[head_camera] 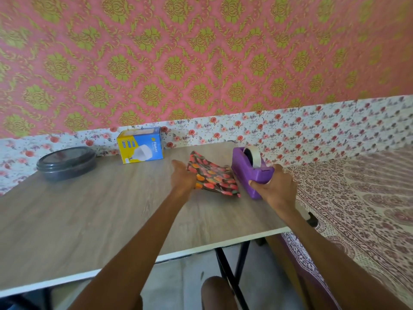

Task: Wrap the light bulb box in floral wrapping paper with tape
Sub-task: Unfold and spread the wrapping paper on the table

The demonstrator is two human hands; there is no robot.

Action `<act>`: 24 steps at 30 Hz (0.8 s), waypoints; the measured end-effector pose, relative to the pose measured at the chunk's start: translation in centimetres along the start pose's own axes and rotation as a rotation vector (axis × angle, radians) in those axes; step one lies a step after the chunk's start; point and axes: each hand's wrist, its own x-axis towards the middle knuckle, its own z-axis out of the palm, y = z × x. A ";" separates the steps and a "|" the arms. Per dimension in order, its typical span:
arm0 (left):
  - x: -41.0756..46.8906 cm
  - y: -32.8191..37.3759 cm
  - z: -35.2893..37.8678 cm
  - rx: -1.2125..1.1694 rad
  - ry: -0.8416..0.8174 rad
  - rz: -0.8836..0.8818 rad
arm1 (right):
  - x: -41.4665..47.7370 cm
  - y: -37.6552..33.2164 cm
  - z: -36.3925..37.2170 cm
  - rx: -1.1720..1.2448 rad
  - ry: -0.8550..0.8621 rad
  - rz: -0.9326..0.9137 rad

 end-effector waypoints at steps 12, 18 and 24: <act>-1.1 -3.1 -5.7 -0.081 -0.059 0.064 | -1.5 -5.5 0.1 -0.184 0.110 -0.315; 0.7 -4.4 -9.8 -0.151 -0.032 0.160 | -1.2 -12.7 7.3 0.202 -0.424 -0.165; 6.1 -8.1 -14.8 -0.111 -0.045 0.172 | 1.4 -17.9 16.9 0.279 -0.539 0.085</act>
